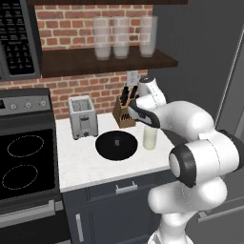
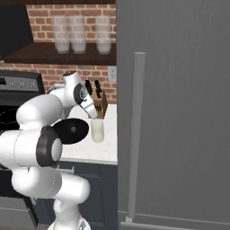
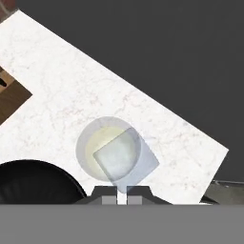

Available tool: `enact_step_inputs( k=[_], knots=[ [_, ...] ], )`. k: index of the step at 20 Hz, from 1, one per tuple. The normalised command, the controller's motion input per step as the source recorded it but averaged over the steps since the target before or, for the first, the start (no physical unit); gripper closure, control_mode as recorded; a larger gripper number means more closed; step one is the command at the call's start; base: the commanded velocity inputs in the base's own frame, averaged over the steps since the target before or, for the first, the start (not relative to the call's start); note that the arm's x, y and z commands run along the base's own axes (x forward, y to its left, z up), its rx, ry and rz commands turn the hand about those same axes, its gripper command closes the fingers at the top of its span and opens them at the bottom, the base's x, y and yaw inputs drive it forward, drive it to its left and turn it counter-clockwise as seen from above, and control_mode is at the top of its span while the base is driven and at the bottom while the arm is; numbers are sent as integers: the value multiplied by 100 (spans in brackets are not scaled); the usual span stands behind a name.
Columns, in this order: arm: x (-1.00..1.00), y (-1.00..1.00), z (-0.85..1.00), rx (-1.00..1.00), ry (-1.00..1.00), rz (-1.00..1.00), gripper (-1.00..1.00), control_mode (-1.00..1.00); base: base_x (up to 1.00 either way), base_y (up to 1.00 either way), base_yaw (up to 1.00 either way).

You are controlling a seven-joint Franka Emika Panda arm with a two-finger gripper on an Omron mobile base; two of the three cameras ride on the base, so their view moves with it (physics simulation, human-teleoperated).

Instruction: Grab a lemon wedge from the fridge and one ice cube from the ice bowl, and put them in the glass of lemonade.

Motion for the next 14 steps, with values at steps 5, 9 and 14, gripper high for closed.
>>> enact_step_inputs(
  k=[5, 9, 14],
  knots=[
    [5, -7, -18, 0, 1, 0, 100, -100, 0, 0, 0],
    [20, 0, -34, 0, 5, 0, 100, -100, 0, 0, 0],
    [19, 0, -28, 0, 4, 0, 100, -100, 0, 0, 0]
  ],
)
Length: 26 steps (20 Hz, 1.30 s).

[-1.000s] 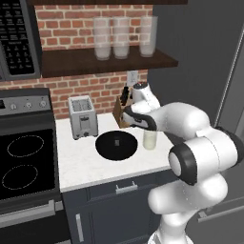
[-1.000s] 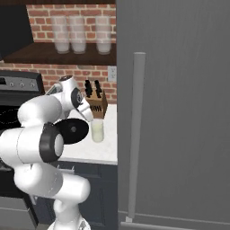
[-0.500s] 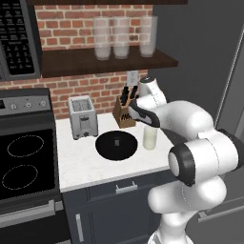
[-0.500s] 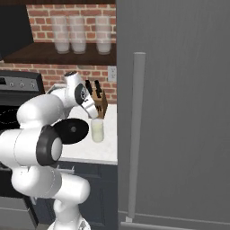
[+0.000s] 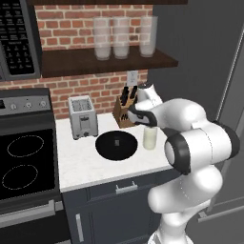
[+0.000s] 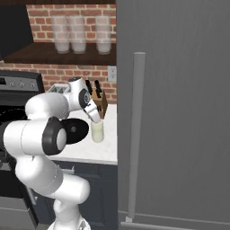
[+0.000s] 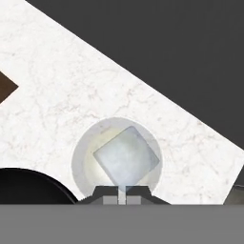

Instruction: Grab a lemon wedge from the fridge and one ice cube from the ice bowl, and put them in the glass of lemonade.

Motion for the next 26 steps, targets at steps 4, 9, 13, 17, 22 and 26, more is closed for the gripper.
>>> enact_step_inputs(
  k=[4, 9, 13, 17, 22, 26],
  knots=[
    [9, 0, -17, 0, 1, 0, 100, -100, 0, 0, 0],
    [9, -1, -6, 0, 0, 0, 100, -100, 0, 0, 0],
    [15, 0, 0, 0, 0, 0, 100, -100, 0, 0, 0],
    [23, 0, 0, 0, 0, 0, 100, -100, 0, 0, 0],
    [20, 0, 0, 0, 0, 0, 100, -100, 0, 0, 0],
    [5, 0, 0, 0, 0, 0, -100, -100, 0, 0, 0]
  ],
)
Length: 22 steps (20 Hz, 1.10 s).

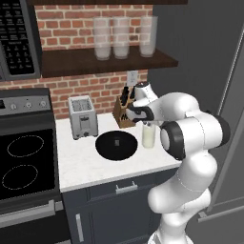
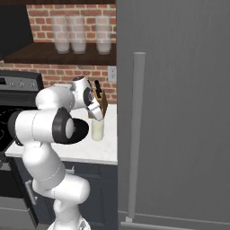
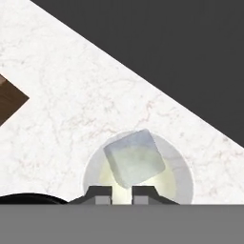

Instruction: Grab a lemon wedge from the fridge and one ice cube from the ice bowl, and put them in the glass of lemonade.

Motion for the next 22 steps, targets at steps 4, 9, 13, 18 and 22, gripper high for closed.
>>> enact_step_inputs(
  k=[4, 9, 13, 18, 22],
  knots=[
    [-4, 0, 8, 0, 0, 0, -100, -100, 0, 0, 0],
    [-1, 0, 19, 0, -3, 0, -100, -100, 0, 0, 0],
    [0, 0, 55, 0, -8, 0, 100, -100, 0, 0, 0],
    [-59, -10, 100, 2, -13, 0, 100, -100, 0, 0, 0],
    [-100, -35, 48, 7, -4, 2, 100, -100, 0, 0, 0]
  ],
)
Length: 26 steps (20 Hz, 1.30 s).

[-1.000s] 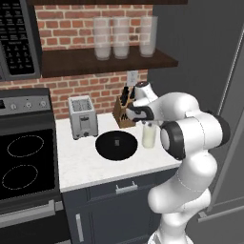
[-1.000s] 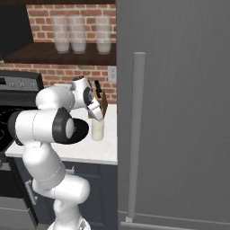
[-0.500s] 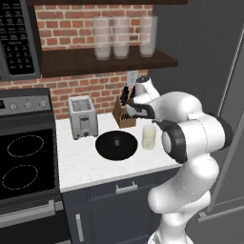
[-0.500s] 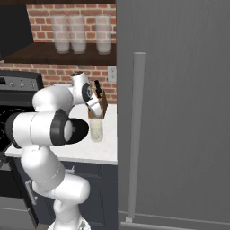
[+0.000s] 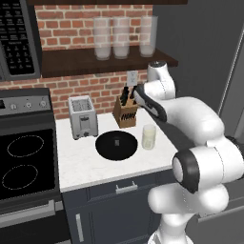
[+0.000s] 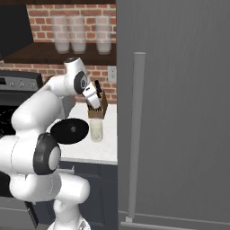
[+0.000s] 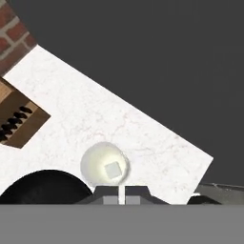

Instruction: Grab a lemon wedge from the fridge and one ice cube from the ice bowl, and put them in the glass of lemonade.

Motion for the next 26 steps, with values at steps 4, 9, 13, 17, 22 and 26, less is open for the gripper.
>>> enact_step_inputs(
  k=[4, 9, 13, 17, 22, 26],
  knots=[
    [-100, -41, 7, 5, -9, 9, 100, -100, 0, 0, 0],
    [-100, -42, 0, 4, -2, 6, 100, -100, 0, 0, 0],
    [-100, -31, -19, 0, 0, -2, 100, -100, 0, 0, 0],
    [0, 0, 0, 0, 0, 0, 100, 100, -100, -69, 0],
    [0, 0, 0, 0, 0, 0, 100, 100, -98, -66, 0],
    [0, 0, 0, 0, 0, 0, 100, 100, -40, -67, 10]
  ],
)
